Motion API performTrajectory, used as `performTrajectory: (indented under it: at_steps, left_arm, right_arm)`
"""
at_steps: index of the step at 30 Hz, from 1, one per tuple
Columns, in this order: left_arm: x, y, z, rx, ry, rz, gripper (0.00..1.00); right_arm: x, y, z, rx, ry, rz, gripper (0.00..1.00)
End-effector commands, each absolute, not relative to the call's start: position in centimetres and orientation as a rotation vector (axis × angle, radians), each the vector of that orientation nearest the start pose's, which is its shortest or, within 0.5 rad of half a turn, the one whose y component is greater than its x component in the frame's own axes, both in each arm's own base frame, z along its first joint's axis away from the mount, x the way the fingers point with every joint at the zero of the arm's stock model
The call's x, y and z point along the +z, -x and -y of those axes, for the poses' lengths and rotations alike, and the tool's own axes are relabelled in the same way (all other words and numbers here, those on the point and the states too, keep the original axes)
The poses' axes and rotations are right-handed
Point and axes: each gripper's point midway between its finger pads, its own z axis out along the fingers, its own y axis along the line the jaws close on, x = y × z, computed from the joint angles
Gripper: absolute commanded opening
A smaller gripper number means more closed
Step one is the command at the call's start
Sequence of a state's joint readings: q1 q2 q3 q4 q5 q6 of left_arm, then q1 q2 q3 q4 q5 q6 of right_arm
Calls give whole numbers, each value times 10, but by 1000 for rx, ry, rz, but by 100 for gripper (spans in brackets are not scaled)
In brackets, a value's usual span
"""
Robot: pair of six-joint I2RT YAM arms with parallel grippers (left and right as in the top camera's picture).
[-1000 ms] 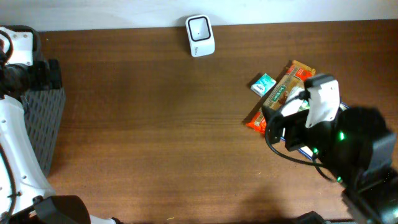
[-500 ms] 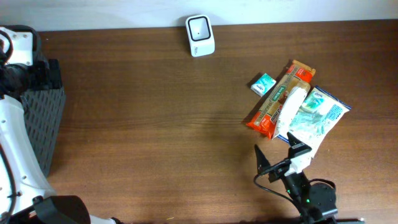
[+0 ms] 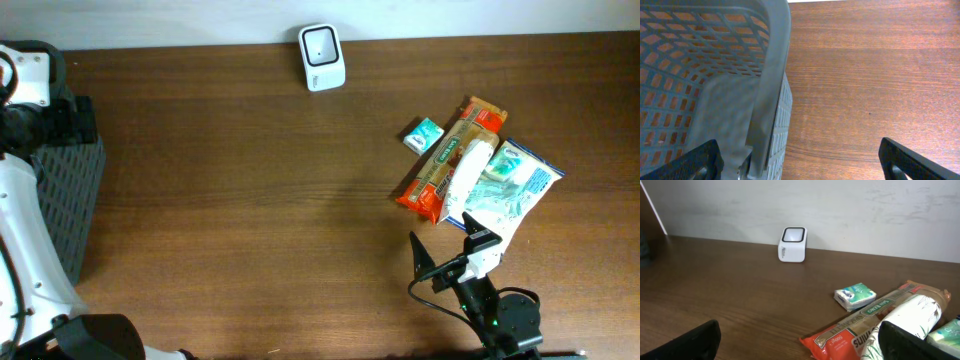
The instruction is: Scan the item barcode
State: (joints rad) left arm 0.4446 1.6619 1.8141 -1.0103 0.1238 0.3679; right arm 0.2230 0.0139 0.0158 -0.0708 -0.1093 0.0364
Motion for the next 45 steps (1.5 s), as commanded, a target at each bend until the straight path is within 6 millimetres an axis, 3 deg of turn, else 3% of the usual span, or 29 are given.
performTrajectory:
  at_steps: [1,9,11,15,17,20,25,26,30,34,39,45]
  left_arm:
    - [290,-403,-170,222,20,-2426,99]
    - [297,-401,-167,229,15,-2410,99]
    - [323,-396,-145,238,-41,-2346,99]
    - [373,-383,-72,203,-228,-2202,99]
    - [381,-373,-49,190,-286,-2170,99]
    - [365,-345,-51,301,-263,-2209,99]
    - [313,-291,-40,280,-276,-2222,99]
    - [306,-289,-35,262,-285,-2195,99]
    - [286,-278,1,163,-376,-1793,99]
    - [259,-259,14,183,-389,-1598,99]
    - [198,-252,14,191,-379,-1568,99]
    - [160,-247,9,214,-357,-1600,99]
  right_arm:
    - [158,-236,-69,267,226,-1629,99]
    - [158,-236,-69,267,226,-1629,99]
    - [158,-236,-69,267,226,-1629,99]
    - [158,-236,-69,267,226,-1630,99]
    - [158,-236,-69,267,226,-1629,99]
    - [158,-236,-69,267,226,-1629,99]
    - [158,-236,-69,267,226,-1629,99]
    - [158,-236,-69,267,226,-1629,99]
    - [158,-236,-69,267,226,-1629,99]
    - [158,-236,-69,267,226,-1629,99]
    - [158,-236,-69,267,226,-1629,99]
    - [158,-236,-69,267,226,-1630,99]
